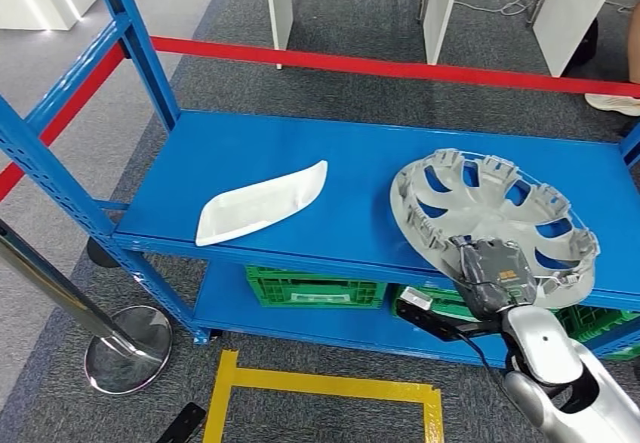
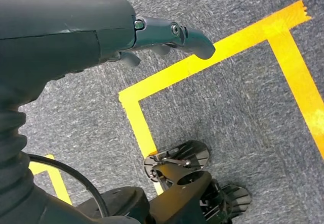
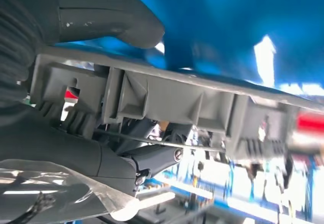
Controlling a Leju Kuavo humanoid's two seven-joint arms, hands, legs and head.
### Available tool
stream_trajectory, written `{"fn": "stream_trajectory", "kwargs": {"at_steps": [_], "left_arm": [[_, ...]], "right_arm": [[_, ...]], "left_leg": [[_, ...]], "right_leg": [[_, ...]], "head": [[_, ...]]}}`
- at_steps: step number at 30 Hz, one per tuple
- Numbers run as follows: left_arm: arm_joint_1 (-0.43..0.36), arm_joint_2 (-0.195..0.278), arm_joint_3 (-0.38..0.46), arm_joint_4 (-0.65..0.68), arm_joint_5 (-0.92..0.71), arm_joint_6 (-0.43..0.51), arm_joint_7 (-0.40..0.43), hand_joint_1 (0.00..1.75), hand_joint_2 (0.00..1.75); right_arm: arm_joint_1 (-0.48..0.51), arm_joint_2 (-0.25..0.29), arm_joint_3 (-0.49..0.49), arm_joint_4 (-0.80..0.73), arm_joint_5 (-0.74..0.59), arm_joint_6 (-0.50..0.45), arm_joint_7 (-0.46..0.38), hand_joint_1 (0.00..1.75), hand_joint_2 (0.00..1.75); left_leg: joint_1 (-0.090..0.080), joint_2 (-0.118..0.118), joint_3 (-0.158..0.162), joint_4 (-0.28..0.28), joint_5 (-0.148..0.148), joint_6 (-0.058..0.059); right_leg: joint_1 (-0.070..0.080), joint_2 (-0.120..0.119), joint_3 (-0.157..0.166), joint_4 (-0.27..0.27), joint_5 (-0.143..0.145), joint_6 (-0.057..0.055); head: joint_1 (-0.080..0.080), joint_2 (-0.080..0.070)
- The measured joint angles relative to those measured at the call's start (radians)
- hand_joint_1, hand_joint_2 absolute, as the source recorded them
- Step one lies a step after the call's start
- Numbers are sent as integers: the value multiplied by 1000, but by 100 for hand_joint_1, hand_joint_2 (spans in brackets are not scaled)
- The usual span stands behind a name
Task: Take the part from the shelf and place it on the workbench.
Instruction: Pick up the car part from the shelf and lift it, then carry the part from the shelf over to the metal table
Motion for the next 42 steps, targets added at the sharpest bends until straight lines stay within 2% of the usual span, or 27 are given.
{"fn": "stream_trajectory", "kwargs": {"at_steps": [5,7,13,23,25,29,31,33,36,39,42], "left_arm": [[21,-2,19,-18,47,1,-41,0,175],[28,-3,32,-23,60,-3,-52,0,175],[39,-4,51,-33,64,-6,-56,0,175],[41,-5,66,-38,65,-7,-56,0,175],[42,-7,71,-39,78,-20,-67,0,175],[47,-9,102,-39,119,-72,-119,0,175],[48,-9,118,-39,121,-85,-137,0,175],[47,-8,130,-39,112,-89,-154,0,175],[41,-8,143,-37,91,-91,-177,0,175],[23,-8,148,-31,74,-94,-195,0,175],[8,-6,150,-23,63,-96,-207,0,175]], "right_arm": [[41,35,-44,-160,-80,-132,-98,175,175],[53,45,-55,-212,-98,-157,-118,175,175],[74,58,-74,-290,-108,-165,-126,175,175],[85,66,-85,-321,-109,-165,-126,175,175],[90,68,-88,-327,-145,-177,-155,175,175],[116,69,-96,-376,-366,-244,-339,175,175],[130,69,-101,-418,-504,-240,-445,175,175],[150,69,-108,-465,-667,-189,-566,175,175],[186,71,-122,-528,-869,-57,-740,175,175],[216,83,-132,-574,-988,73,-877,175,175],[232,98,-142,-599,-1043,154,-947,175,175]], "left_leg": [[0,0,-1,0,0,0],[0,0,-1,0,0,0],[0,0,-1,0,0,0],[0,0,-1,0,0,0],[0,0,-1,0,0,0],[0,0,-1,0,0,0],[0,0,-1,0,0,0],[0,0,0,0,0,0],[0,0,-2,0,0,0],[0,0,-2,0,0,0],[0,0,-1,0,0,0]], "right_leg": [[0,0,0,0,0,0],[0,0,0,0,0,0],[0,0,0,0,0,0],[0,0,0,0,0,0],[0,0,0,0,0,0],[0,1,-1,0,0,0],[0,0,-2,0,0,0],[0,-1,-2,0,0,0],[0,-1,-2,0,0,0],[0,-1,-1,0,0,0],[0,0,-1,0,0,1]], "head": [[0,0],[0,0],[0,0],[0,0],[0,0],[0,0],[0,0],[0,0],[0,0],[0,0],[0,0]]}}
